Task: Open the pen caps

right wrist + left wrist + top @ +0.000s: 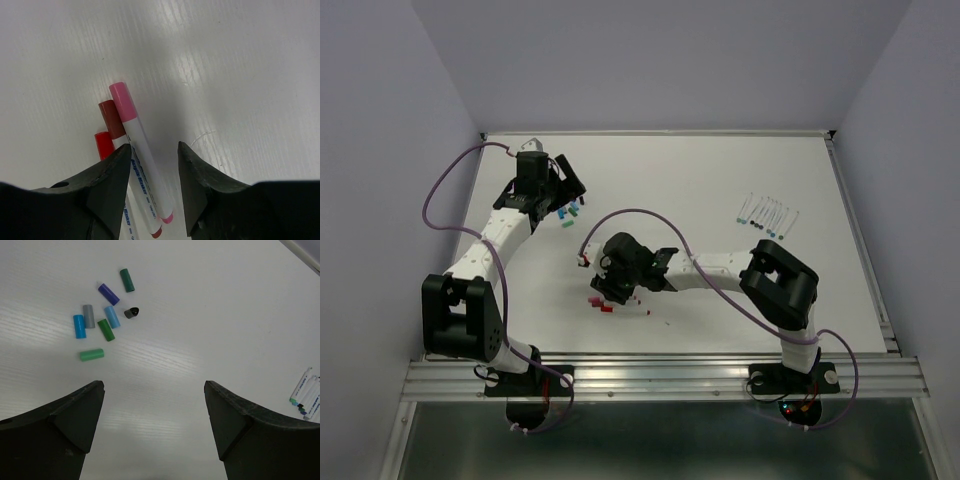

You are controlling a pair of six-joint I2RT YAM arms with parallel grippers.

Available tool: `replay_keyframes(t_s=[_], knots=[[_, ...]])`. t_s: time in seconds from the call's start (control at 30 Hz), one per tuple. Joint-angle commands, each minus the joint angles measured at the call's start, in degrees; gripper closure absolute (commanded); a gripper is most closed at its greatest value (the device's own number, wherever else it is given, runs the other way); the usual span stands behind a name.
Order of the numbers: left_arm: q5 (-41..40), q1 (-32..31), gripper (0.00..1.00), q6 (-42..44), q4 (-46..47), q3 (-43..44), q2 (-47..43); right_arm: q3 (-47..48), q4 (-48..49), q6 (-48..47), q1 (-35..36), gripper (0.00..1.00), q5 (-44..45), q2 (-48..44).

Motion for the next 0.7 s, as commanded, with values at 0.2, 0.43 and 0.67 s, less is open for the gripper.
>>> replay_keyframes(t_s=[0.2, 0.43, 0.67], knots=[[-0.1, -0.3, 0.07, 1.0, 1.7, 0.0, -1.7, 0.1, -0.2, -1.0, 1.0, 0.50, -0.1, -0.4], [-0.4, -0.3, 0.07, 1.1, 1.6, -0.1, -1.9, 0.8, -1.0, -1.3, 1.0, 0.50, 2.7, 1.4], [-0.4, -0.3, 0.07, 1.1, 1.5, 0.0, -1.9, 1.1, -1.0, -0.8, 1.0, 0.50, 4.0, 2.6]])
